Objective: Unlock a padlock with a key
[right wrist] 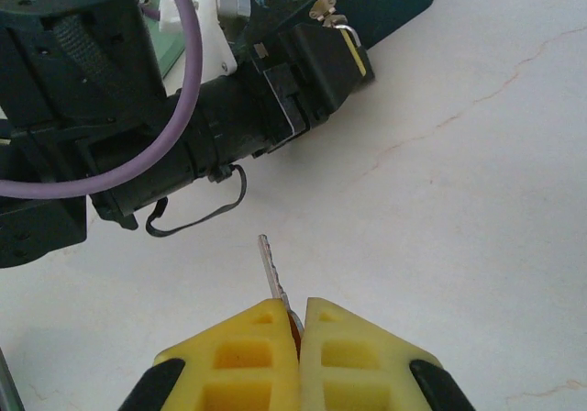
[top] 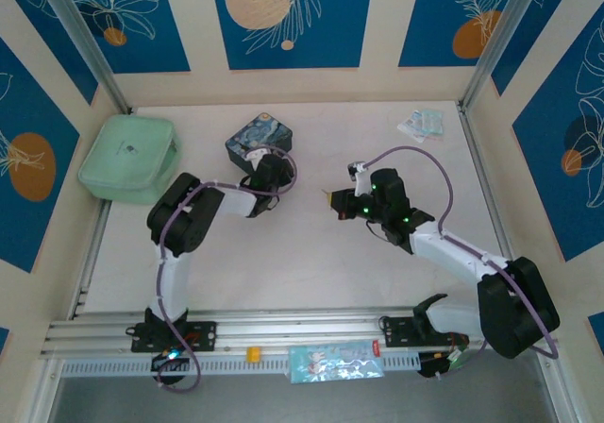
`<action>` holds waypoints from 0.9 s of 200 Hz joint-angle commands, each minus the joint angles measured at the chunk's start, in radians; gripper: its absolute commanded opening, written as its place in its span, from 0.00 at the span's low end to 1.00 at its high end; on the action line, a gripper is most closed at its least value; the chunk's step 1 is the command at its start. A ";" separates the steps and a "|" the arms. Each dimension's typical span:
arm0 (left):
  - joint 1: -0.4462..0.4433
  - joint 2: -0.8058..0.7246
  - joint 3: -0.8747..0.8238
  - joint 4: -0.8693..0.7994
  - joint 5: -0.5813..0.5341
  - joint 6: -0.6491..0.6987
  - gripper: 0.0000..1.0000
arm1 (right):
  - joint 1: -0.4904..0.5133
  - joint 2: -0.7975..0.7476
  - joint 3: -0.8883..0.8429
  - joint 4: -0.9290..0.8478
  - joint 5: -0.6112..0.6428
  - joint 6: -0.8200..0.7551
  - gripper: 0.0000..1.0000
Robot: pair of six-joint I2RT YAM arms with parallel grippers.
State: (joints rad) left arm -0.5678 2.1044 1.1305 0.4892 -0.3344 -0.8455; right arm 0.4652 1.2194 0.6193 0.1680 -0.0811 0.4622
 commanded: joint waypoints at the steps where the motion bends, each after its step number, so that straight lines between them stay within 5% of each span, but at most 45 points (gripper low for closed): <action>1: 0.000 0.041 0.050 -0.044 0.007 -0.005 0.48 | -0.018 -0.026 -0.017 0.022 0.004 0.015 0.00; 70: 0.024 0.080 0.064 0.077 0.130 -0.005 0.26 | -0.046 -0.032 -0.025 0.028 -0.019 0.018 0.00; 109: 0.033 0.078 0.049 0.080 0.132 -0.003 0.24 | -0.055 -0.038 -0.037 0.037 -0.021 0.021 0.00; 125: 0.035 0.082 0.051 0.080 0.136 -0.004 0.26 | -0.059 -0.035 -0.041 0.046 -0.028 0.027 0.00; 145: 0.037 0.093 0.073 0.043 0.129 -0.007 0.44 | -0.060 -0.031 -0.041 0.050 -0.033 0.029 0.00; 180: 0.036 0.115 0.106 0.002 0.099 -0.036 0.41 | -0.066 -0.044 -0.054 0.062 -0.027 0.038 0.00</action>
State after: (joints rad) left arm -0.5388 2.1670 1.2022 0.5365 -0.2184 -0.8593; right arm 0.4076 1.2018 0.5861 0.2020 -0.0914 0.4839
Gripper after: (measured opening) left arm 0.431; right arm 0.050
